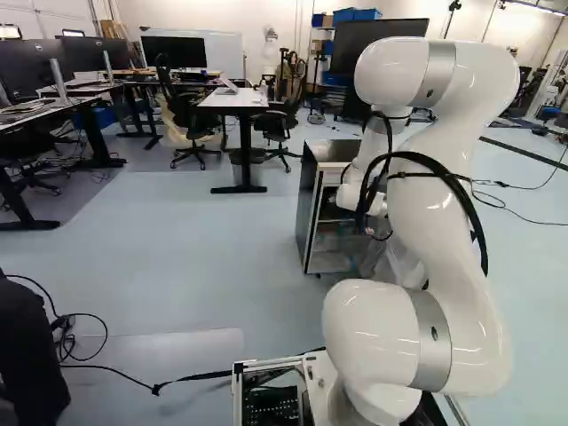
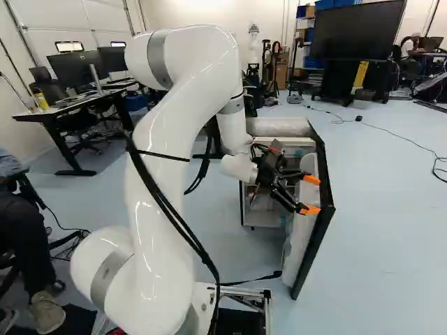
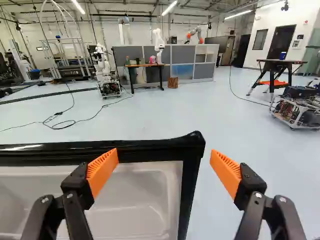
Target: Open the fridge door
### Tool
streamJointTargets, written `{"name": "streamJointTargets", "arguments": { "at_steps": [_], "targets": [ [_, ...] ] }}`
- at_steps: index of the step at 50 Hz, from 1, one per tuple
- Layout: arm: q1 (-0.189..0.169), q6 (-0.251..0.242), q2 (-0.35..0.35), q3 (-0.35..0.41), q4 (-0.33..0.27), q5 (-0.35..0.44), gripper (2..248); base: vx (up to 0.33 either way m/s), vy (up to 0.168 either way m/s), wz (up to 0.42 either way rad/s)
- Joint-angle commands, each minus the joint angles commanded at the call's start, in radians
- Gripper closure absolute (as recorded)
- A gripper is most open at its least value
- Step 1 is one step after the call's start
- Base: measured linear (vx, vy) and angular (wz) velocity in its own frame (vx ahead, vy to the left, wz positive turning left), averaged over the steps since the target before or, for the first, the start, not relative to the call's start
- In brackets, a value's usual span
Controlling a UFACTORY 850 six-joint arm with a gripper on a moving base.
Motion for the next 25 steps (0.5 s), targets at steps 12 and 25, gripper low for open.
{"name": "streamJointTargets", "arguments": {
  "at_steps": [12,25],
  "targets": [
    [0.0,0.0,0.0,0.0,0.0,0.0,3,0.0,0.0,0.0],
    [-0.001,0.0,-0.001,-0.001,0.0,0.0,3,0.0,0.0,0.0]
  ]
}}
